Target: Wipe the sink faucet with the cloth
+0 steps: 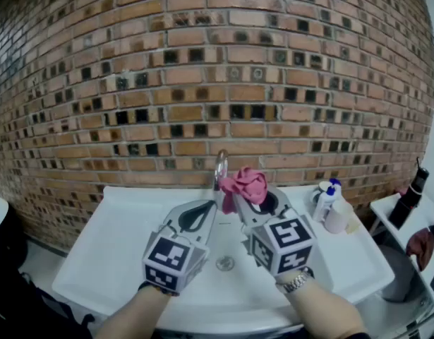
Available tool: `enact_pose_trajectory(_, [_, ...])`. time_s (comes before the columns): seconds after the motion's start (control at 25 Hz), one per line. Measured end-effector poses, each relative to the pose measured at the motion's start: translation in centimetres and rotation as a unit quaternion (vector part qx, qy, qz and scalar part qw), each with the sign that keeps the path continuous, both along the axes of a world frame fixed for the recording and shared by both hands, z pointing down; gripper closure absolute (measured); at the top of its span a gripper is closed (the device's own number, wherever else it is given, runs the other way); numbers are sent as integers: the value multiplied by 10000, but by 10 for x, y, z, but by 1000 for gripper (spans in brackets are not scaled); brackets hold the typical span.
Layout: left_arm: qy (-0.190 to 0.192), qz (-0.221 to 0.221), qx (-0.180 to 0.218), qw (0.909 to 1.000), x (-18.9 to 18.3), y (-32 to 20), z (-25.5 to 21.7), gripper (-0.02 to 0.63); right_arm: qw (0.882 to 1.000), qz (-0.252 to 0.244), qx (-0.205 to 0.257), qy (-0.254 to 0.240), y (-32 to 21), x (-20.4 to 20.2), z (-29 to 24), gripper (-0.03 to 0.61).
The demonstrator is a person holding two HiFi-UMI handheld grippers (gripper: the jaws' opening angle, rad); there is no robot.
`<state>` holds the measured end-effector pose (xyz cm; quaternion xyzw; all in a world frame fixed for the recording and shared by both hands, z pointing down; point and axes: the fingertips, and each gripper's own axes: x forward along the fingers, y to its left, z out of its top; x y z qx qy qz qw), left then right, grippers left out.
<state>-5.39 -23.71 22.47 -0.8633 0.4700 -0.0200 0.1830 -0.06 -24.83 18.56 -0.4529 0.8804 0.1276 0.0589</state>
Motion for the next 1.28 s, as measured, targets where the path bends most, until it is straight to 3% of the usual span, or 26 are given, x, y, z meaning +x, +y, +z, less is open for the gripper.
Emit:
enact_pose_trajectory(0.28, [234, -193, -105, 9995, -11, -35, -10, 611, 9999, 18, -90, 69, -35, -14, -6, 454])
enact_pose_trajectory(0.72, [369, -102, -147, 9992, -19, -71, -16, 611, 9998, -27, -56, 184, -75, -27, -18, 460])
enact_pose_trajectory(1.28, [231, -127, -342, 9991, -21, -74, 3, 611, 9996, -19, -222, -196, -117, -15, -27, 468])
